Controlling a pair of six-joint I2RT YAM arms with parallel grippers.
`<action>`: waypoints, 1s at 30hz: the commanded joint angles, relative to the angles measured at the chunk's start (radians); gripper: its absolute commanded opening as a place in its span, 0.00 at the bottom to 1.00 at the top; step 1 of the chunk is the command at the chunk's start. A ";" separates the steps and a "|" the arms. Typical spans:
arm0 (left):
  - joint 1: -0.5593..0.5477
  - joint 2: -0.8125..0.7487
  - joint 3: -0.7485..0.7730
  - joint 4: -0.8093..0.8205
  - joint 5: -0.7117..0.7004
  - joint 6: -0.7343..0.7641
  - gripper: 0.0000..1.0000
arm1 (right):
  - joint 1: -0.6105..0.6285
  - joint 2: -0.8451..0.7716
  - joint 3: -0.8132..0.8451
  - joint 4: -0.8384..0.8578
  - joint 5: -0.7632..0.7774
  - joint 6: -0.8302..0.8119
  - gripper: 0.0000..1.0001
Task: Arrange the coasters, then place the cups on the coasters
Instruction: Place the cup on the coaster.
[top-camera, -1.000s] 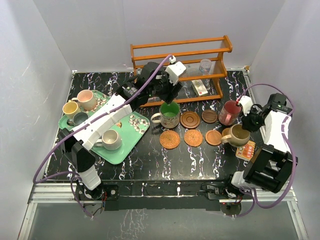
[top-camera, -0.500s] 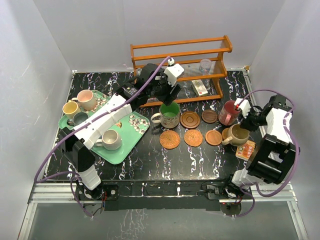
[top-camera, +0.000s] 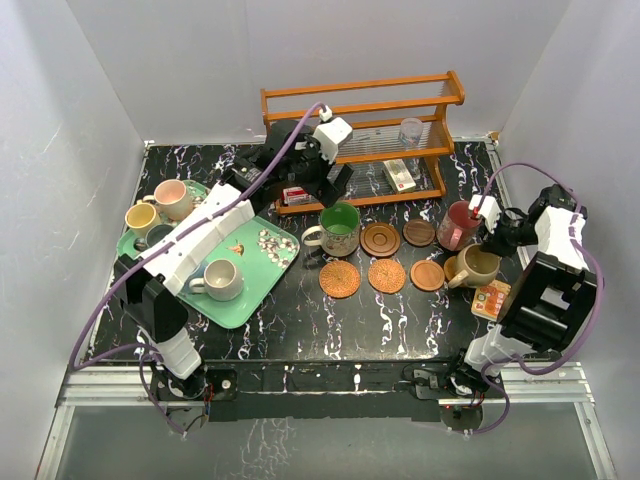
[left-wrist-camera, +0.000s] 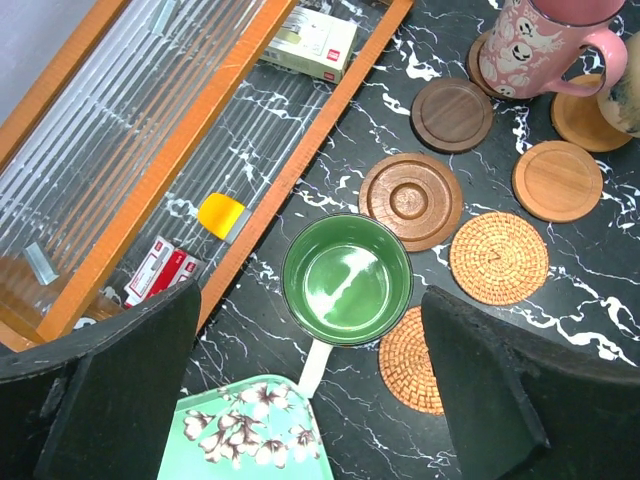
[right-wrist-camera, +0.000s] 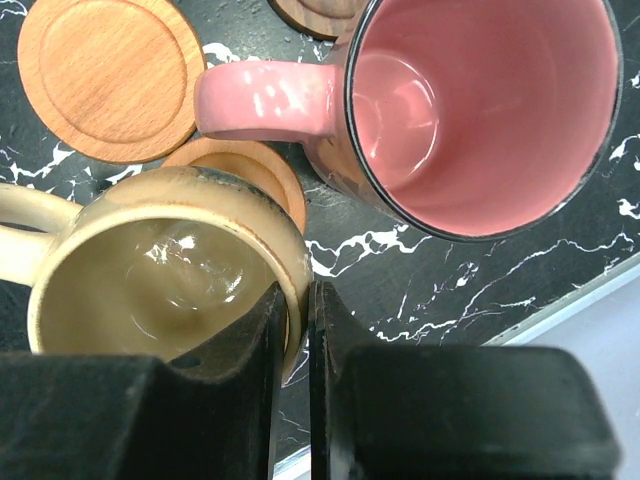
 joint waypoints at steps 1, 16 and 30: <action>0.029 -0.081 0.018 -0.016 0.064 -0.015 0.92 | -0.005 0.003 0.080 -0.036 -0.071 -0.052 0.00; 0.096 -0.108 -0.018 0.005 0.123 -0.043 0.97 | -0.005 0.060 0.097 -0.065 -0.095 -0.060 0.00; 0.115 -0.118 -0.024 0.012 0.166 -0.051 0.99 | -0.002 0.101 0.162 -0.082 -0.114 -0.011 0.00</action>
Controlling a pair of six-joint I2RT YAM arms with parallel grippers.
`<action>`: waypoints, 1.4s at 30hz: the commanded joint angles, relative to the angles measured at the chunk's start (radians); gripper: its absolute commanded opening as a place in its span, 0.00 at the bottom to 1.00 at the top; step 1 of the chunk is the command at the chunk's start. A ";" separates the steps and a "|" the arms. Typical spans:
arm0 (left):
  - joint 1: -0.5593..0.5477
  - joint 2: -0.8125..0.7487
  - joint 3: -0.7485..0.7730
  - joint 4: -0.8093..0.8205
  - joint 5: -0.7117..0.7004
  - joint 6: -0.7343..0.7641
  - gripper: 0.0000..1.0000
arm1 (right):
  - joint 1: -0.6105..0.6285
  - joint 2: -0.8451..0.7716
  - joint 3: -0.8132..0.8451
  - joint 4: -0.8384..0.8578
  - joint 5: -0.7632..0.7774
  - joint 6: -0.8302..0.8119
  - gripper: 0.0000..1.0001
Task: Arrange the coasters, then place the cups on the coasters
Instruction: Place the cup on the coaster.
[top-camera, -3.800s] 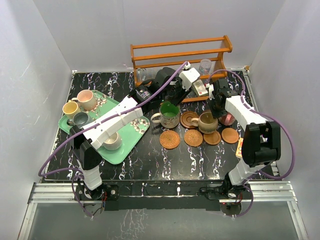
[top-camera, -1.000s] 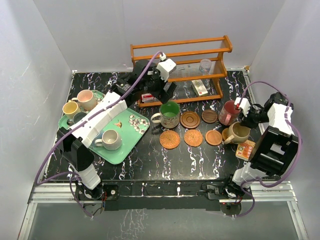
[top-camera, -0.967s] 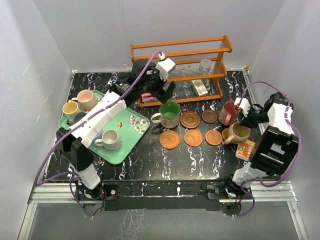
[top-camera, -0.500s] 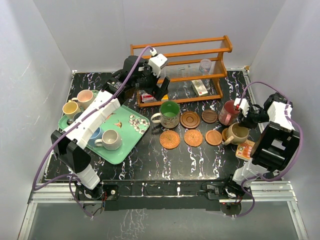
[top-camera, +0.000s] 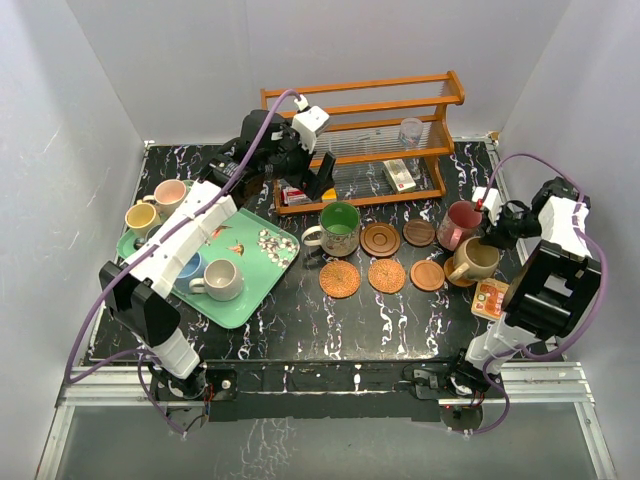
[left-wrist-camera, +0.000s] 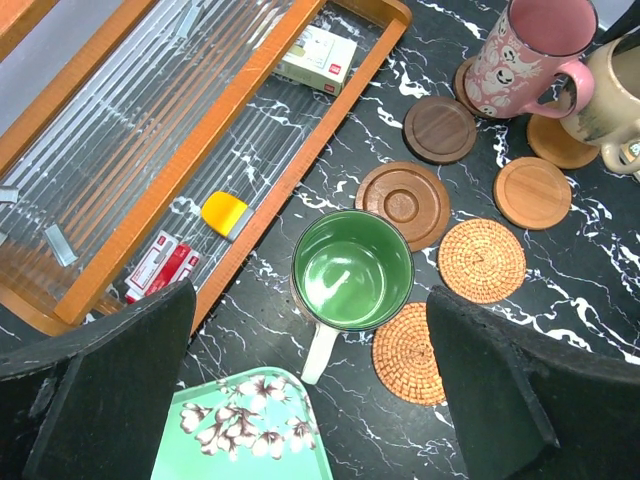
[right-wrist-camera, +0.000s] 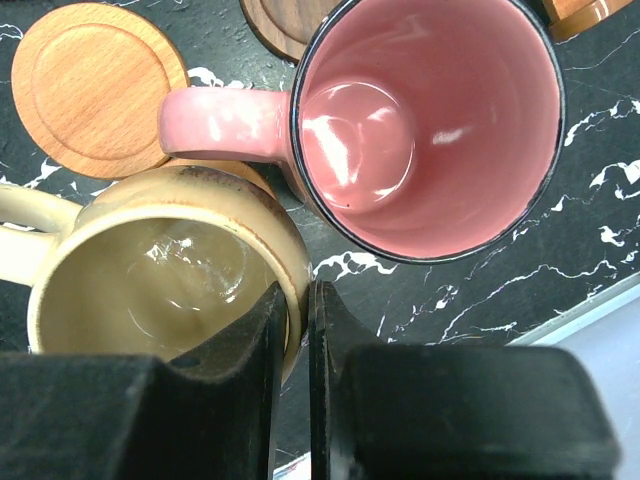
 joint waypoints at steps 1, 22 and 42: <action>0.009 -0.066 -0.010 0.019 0.035 -0.009 0.99 | -0.003 0.009 0.060 -0.022 -0.068 0.038 0.00; 0.050 -0.098 -0.042 0.038 0.092 -0.034 0.99 | 0.061 0.026 0.085 -0.014 -0.019 0.151 0.00; 0.084 -0.106 -0.058 0.058 0.134 -0.067 0.99 | 0.070 0.050 0.085 -0.008 0.020 0.171 0.00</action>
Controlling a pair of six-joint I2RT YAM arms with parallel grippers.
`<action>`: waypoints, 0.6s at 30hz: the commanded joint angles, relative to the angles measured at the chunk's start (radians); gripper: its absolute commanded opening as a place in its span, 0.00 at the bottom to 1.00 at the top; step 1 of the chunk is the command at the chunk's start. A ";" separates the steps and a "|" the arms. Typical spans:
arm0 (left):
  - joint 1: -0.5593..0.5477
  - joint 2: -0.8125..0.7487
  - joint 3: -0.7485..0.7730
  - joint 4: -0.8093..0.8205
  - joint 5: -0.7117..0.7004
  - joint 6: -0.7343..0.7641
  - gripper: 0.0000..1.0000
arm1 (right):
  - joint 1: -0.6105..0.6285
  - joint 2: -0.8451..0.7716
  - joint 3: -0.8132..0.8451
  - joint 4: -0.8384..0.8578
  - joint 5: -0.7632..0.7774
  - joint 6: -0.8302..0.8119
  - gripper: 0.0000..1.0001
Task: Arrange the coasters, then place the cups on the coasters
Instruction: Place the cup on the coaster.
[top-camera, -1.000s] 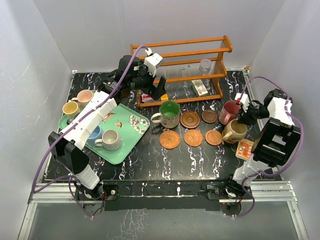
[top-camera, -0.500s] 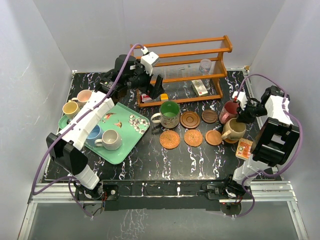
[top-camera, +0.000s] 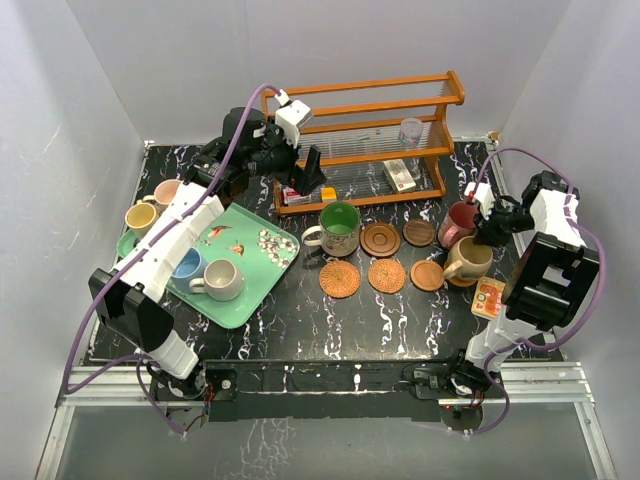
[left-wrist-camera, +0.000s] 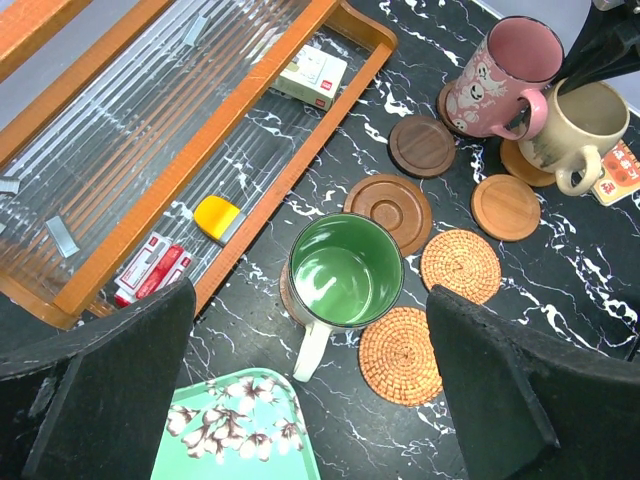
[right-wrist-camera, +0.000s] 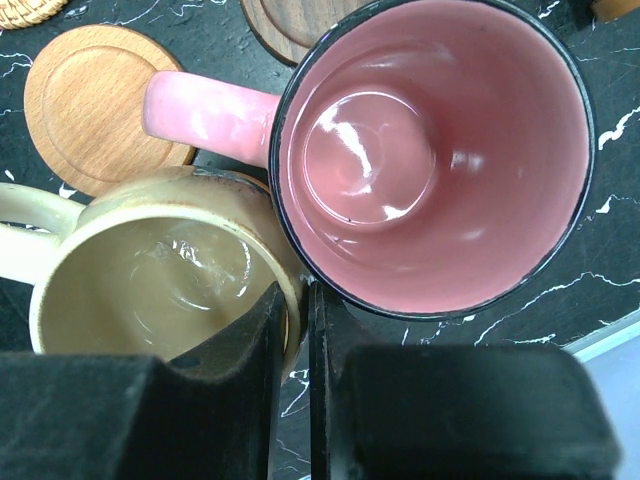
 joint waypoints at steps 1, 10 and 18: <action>0.011 -0.054 -0.007 0.017 0.030 -0.015 0.99 | 0.007 -0.008 0.034 -0.001 -0.036 0.036 0.00; 0.022 -0.060 -0.015 0.020 0.041 -0.017 0.99 | 0.027 -0.002 0.013 0.022 -0.020 0.060 0.00; 0.030 -0.066 -0.023 0.024 0.051 -0.024 0.99 | 0.034 -0.006 0.001 0.038 -0.003 0.069 0.00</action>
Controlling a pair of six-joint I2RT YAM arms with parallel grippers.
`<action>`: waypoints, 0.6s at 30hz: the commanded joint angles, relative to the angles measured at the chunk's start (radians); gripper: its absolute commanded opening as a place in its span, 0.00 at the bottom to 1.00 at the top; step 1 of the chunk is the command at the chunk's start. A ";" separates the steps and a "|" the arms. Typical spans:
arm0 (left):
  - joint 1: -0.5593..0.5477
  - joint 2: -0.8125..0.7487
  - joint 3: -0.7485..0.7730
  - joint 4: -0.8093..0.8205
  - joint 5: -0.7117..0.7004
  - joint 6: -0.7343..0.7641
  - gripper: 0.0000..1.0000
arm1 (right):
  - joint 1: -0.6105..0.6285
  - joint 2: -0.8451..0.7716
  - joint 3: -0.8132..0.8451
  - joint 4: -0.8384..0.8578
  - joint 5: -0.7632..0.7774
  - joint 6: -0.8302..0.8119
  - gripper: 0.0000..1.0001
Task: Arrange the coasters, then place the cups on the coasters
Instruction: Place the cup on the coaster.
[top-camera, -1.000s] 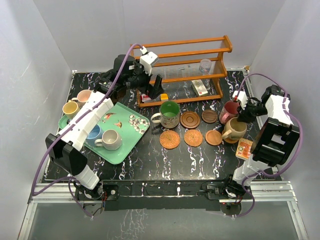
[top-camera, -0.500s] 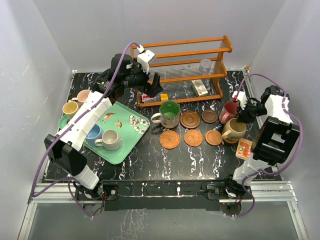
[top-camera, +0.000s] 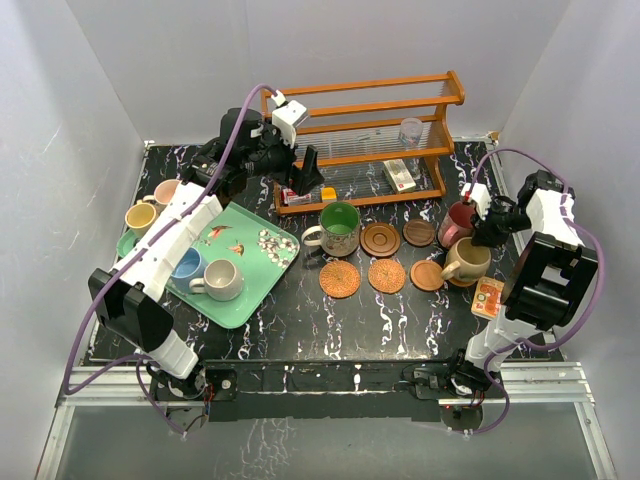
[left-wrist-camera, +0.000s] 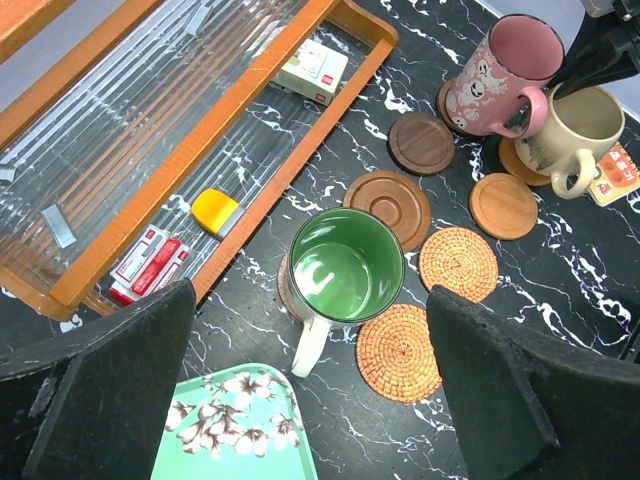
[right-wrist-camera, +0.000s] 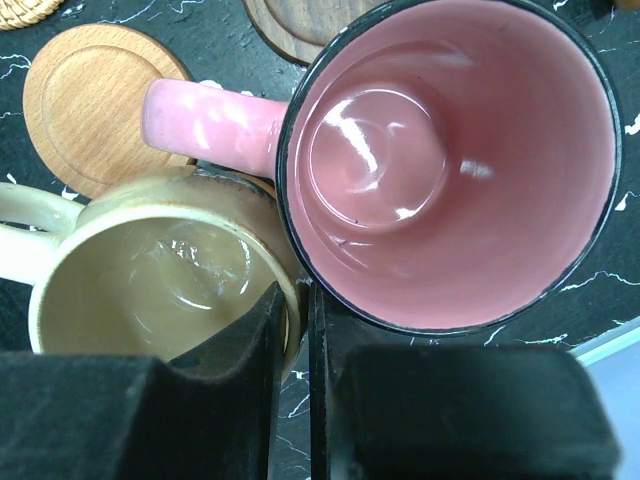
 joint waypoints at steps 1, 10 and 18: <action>0.011 -0.065 -0.010 0.021 0.033 -0.009 0.99 | 0.008 -0.009 0.008 0.027 -0.035 0.030 0.00; 0.022 -0.075 -0.018 0.026 0.040 -0.019 0.99 | 0.014 -0.018 -0.021 0.047 -0.024 0.046 0.00; 0.032 -0.080 -0.024 0.031 0.056 -0.028 0.99 | 0.017 -0.037 -0.050 0.062 -0.014 0.058 0.00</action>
